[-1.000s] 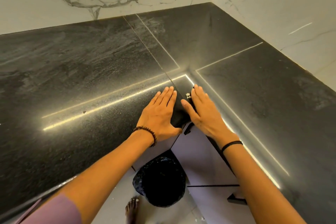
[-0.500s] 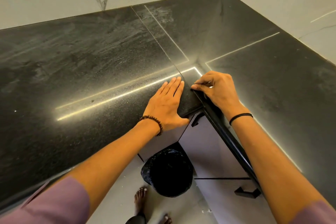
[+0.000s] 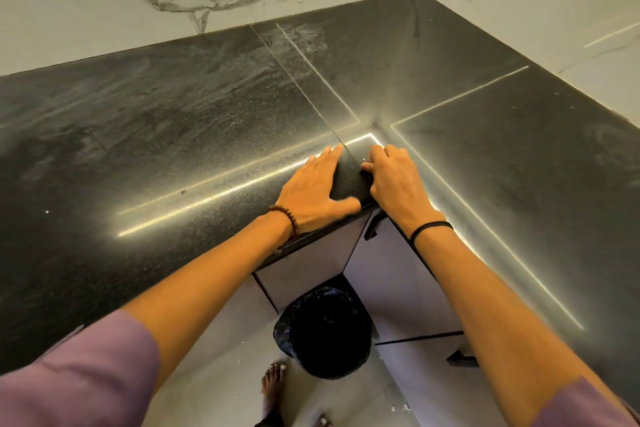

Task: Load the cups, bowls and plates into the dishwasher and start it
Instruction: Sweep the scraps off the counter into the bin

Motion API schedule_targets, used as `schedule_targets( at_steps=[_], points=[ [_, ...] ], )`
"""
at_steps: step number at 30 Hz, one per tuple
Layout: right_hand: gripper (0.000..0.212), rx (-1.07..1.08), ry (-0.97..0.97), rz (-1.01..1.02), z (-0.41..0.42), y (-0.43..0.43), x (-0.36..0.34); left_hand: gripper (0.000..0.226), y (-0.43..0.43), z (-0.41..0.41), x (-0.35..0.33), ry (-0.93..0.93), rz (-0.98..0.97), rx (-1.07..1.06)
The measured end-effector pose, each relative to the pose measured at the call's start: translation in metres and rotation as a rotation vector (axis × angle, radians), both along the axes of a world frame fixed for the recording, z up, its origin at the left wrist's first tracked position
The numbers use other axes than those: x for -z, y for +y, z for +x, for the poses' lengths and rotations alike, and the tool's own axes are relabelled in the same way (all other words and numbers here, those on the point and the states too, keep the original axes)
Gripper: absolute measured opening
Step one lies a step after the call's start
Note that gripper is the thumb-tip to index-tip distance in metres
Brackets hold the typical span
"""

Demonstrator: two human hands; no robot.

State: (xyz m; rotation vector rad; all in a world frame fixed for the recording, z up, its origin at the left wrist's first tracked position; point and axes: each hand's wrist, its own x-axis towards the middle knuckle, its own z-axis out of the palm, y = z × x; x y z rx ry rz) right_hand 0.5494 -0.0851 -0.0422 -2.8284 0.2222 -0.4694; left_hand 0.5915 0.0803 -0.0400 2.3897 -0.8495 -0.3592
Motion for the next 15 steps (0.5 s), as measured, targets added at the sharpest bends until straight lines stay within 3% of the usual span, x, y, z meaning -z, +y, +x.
schedule_targets(
  at_steps=[2,4,9,12,15],
  points=[
    [0.024,-0.002,0.023,0.017,-0.025,0.006,-0.002,0.098,-0.002,0.005,-0.006,0.253,-0.18,-0.084],
    [0.018,0.012,0.032,0.063,-0.053,0.009,-0.002,0.096,-0.01,0.01,-0.01,0.314,-0.232,-0.102],
    [0.016,0.091,0.012,0.221,-0.105,0.03,0.007,0.068,-0.038,0.006,-0.016,0.145,-0.022,0.057],
    [0.014,0.08,0.092,0.315,-0.126,0.051,0.026,0.068,-0.042,-0.006,-0.013,0.089,0.069,0.22],
    [0.018,0.088,0.207,0.433,-0.141,0.068,0.052,0.069,-0.024,-0.034,-0.01,0.086,0.029,0.334]
  ],
)
